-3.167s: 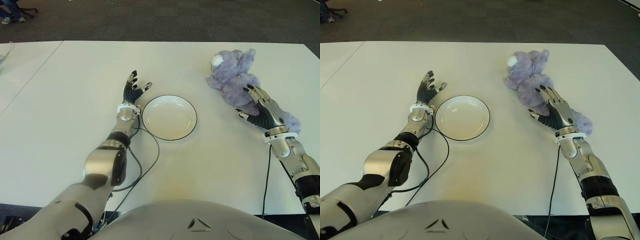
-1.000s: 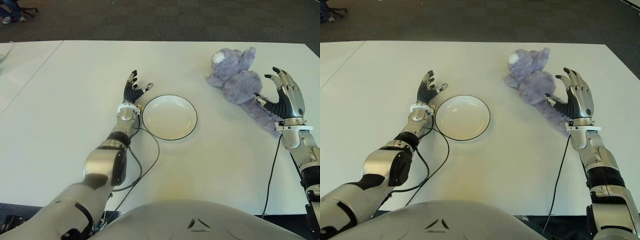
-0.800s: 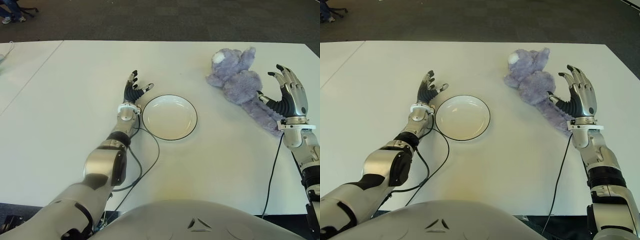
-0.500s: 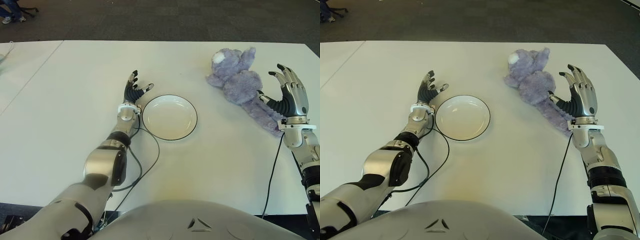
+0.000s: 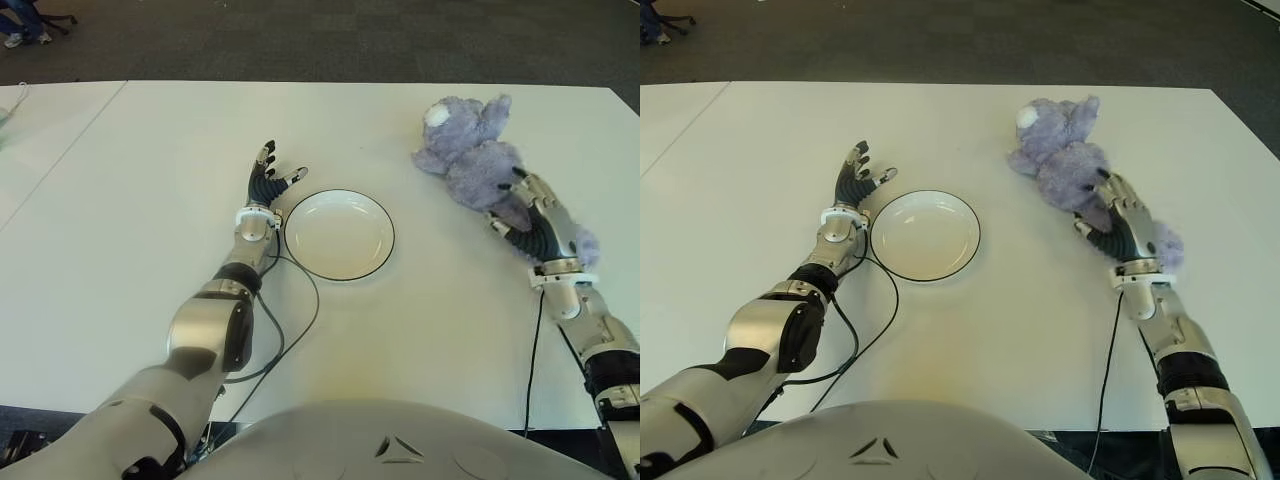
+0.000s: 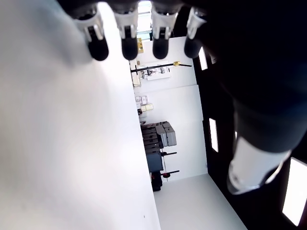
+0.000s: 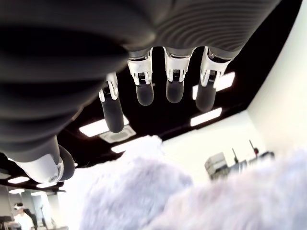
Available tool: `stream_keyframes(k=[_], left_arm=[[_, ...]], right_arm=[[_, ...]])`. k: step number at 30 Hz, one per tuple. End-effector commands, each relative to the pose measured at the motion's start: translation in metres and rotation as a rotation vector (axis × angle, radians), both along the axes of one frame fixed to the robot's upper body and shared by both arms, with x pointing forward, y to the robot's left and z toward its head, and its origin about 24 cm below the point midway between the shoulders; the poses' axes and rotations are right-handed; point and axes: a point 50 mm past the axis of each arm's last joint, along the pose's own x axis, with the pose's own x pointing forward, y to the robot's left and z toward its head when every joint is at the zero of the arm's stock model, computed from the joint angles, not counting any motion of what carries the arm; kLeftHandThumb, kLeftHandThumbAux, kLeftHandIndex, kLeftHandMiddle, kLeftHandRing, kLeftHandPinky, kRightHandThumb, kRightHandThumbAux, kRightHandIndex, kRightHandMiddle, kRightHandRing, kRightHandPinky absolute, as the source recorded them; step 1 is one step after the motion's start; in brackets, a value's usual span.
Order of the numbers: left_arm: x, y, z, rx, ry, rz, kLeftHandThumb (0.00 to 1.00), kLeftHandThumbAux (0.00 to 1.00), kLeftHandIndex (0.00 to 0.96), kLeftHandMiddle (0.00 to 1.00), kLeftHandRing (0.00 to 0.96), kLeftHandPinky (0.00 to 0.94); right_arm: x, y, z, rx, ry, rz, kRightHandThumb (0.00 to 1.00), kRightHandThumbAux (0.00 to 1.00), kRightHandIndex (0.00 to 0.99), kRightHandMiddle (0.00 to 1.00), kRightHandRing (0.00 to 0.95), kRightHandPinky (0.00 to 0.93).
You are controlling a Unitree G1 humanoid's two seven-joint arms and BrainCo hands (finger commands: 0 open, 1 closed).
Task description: Put the doll into the plate.
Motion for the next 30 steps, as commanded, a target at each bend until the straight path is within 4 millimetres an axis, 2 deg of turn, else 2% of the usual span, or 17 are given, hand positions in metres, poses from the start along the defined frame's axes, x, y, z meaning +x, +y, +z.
stream_keyframes(k=[1, 8, 10, 15, 17, 20, 30], left_arm=[[-0.0702, -0.0036, -0.0817, -0.009, 0.399, 0.019, 0.0, 0.767, 0.045, 0.065, 0.073, 0.11], [-0.0707, -0.0037, -0.082, -0.001, 0.398, 0.016, 0.0, 0.758, 0.05, 0.066, 0.075, 0.112], [-0.0706, -0.0036, -0.082, 0.002, 0.399, 0.015, 0.0, 0.753, 0.051, 0.067, 0.076, 0.113], [-0.0707, -0.0036, -0.082, 0.004, 0.399, 0.013, 0.0, 0.756, 0.054, 0.069, 0.077, 0.111], [-0.0708, -0.0034, -0.0821, 0.004, 0.398, 0.013, 0.0, 0.753, 0.048, 0.064, 0.072, 0.099], [-0.0709, -0.0033, -0.0821, 0.003, 0.397, 0.012, 0.0, 0.765, 0.045, 0.062, 0.069, 0.108], [-0.0708, -0.0038, -0.0819, -0.009, 0.396, 0.007, 0.0, 0.778, 0.042, 0.056, 0.065, 0.091]], right_arm=[[-0.0174, 0.0046, -0.0332, 0.025, 0.143, 0.028, 0.468, 0.532, 0.195, 0.0, 0.023, 0.172], [-0.0186, 0.0085, -0.0395, 0.029, 0.19, 0.054, 0.423, 0.525, 0.182, 0.0, 0.03, 0.181], [-0.0187, 0.0099, -0.0401, 0.037, 0.204, 0.065, 0.42, 0.526, 0.182, 0.0, 0.023, 0.222], [-0.0192, 0.0112, -0.0408, 0.048, 0.22, 0.072, 0.417, 0.525, 0.179, 0.0, 0.018, 0.249], [-0.0198, 0.0114, -0.0413, 0.056, 0.226, 0.074, 0.417, 0.523, 0.175, 0.0, 0.023, 0.307], [-0.0206, 0.0118, -0.0412, 0.065, 0.228, 0.08, 0.432, 0.528, 0.171, 0.0, 0.029, 0.339], [-0.026, 0.0107, -0.0419, 0.079, 0.225, 0.083, 0.467, 0.544, 0.186, 0.0, 0.013, 0.289]])
